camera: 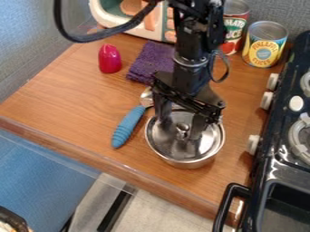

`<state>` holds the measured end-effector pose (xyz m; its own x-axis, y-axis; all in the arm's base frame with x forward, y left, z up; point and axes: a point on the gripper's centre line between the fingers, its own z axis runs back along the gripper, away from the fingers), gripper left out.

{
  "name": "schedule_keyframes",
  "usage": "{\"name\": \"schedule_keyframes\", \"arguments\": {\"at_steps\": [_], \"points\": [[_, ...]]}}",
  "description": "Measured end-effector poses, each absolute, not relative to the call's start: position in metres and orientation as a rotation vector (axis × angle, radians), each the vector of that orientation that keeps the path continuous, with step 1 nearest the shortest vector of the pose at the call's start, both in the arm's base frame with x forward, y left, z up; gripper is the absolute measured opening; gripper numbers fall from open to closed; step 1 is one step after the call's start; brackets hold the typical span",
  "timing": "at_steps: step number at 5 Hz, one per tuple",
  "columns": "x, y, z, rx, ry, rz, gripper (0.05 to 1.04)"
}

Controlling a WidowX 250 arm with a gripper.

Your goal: Opened the metallic pot and put the metallic lid to the left of the pot on the table

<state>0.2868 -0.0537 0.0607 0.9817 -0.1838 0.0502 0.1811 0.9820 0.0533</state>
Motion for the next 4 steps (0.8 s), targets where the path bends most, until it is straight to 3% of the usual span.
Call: {"name": "schedule_keyframes", "arguments": {"at_steps": [2,3,4], "points": [[0.285,-0.057,0.061,0.023,-0.047,-0.179,0.376],[0.283,-0.053,0.068,-0.003,-0.032,-0.173,0.285],[0.288,-0.039,0.099,-0.032,-0.094,-0.151,0.285]]}}
